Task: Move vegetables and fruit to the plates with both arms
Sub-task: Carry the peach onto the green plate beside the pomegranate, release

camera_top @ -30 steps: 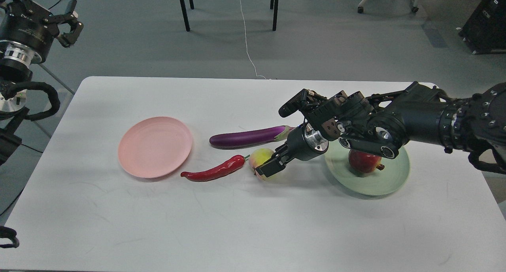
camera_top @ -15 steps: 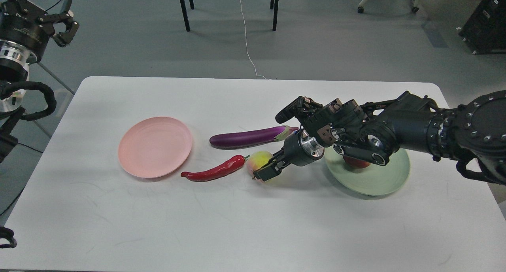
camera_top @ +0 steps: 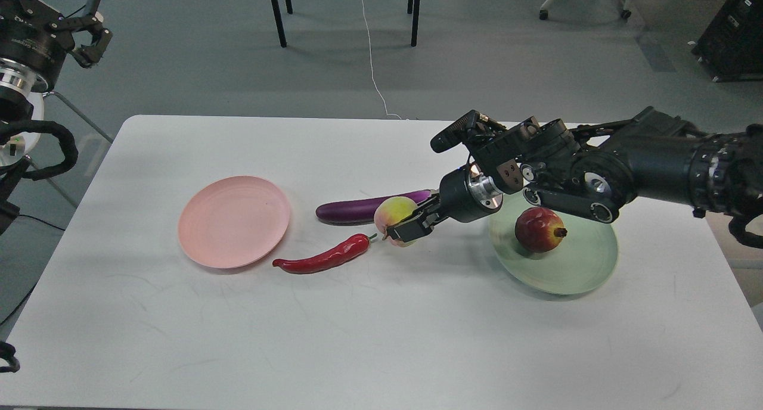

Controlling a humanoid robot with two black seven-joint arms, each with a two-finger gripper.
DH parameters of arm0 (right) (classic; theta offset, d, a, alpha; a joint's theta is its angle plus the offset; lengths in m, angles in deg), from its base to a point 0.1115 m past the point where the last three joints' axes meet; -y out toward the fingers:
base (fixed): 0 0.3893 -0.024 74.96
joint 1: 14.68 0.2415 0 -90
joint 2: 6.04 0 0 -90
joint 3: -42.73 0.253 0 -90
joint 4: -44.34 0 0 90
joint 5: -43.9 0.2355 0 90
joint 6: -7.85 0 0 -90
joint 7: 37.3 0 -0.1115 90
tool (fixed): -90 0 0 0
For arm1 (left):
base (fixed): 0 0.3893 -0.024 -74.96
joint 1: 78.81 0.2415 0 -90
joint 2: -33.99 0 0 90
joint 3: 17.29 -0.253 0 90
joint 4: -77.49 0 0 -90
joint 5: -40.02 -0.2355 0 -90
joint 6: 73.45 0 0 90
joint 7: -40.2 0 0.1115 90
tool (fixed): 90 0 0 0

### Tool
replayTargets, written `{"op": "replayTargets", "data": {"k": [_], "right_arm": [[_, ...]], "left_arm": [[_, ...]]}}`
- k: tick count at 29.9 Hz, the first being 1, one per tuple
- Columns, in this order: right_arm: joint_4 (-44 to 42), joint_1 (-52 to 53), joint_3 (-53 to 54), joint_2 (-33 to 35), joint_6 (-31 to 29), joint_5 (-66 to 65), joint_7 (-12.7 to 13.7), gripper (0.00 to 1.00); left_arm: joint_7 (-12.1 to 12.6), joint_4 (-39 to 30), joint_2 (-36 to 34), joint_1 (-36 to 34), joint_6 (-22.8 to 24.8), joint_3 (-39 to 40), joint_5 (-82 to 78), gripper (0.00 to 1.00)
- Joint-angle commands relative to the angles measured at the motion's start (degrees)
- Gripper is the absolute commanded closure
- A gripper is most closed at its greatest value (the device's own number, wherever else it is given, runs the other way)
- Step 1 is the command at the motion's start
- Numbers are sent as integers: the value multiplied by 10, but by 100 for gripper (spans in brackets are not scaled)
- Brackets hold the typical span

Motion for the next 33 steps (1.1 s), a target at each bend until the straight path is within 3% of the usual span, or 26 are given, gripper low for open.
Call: {"op": "replayTargets", "data": {"k": [1, 9, 14, 22, 33], "right_arm": [[48, 32, 4, 71, -3, 1, 1, 38], [139, 47, -10, 262, -7, -14, 5, 38], [146, 37, -40, 327, -7, -51, 5, 38], [131, 18, -56, 362, -7, -59, 5, 37], [57, -50, -52, 356, -2, -74, 5, 34]], "left_arm": [[0, -1, -5, -1, 0, 0, 0, 2], [0, -14, -11, -1, 0, 0, 0, 2], [0, -14, -10, -1, 0, 0, 0, 2], [0, -14, -9, -1, 0, 0, 0, 2], [1, -14, -11, 0, 0, -1, 0, 2]]}}
